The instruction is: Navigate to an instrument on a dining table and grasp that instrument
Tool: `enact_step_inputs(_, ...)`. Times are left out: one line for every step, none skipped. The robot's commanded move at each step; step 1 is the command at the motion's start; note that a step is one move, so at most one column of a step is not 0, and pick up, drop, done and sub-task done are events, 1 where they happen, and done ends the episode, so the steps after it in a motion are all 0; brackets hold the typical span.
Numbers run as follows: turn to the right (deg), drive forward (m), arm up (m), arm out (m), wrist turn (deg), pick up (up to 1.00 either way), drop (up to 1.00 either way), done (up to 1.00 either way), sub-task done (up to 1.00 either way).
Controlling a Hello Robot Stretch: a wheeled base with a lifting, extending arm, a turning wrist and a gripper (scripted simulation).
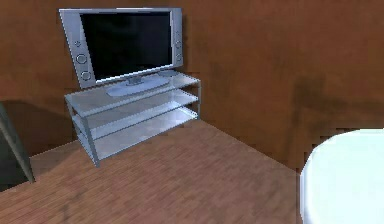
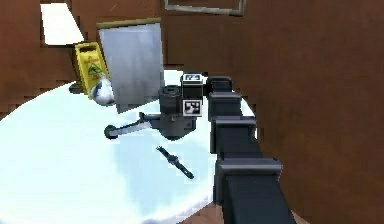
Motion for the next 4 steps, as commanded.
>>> enact_step_inputs(0.0, 0.0, 0.0, 0.0, 45.0, 0.0, 0.0, 0.0, 0.0)
enact_step_inputs(0.0, 0.0, 0.0, 0.0, 6.0, 0.0, 0.0, 0.0, 0.0)
enact_step_inputs(0.0, 0.0, -0.26, 0.0, 0.0, 0.0, 0.0, 0.0, 0.0)
enact_step_inputs(0.0, 0.0, 0.0, 0.0, 0.0, 1.0, 0.0, 0.0, 0.0)
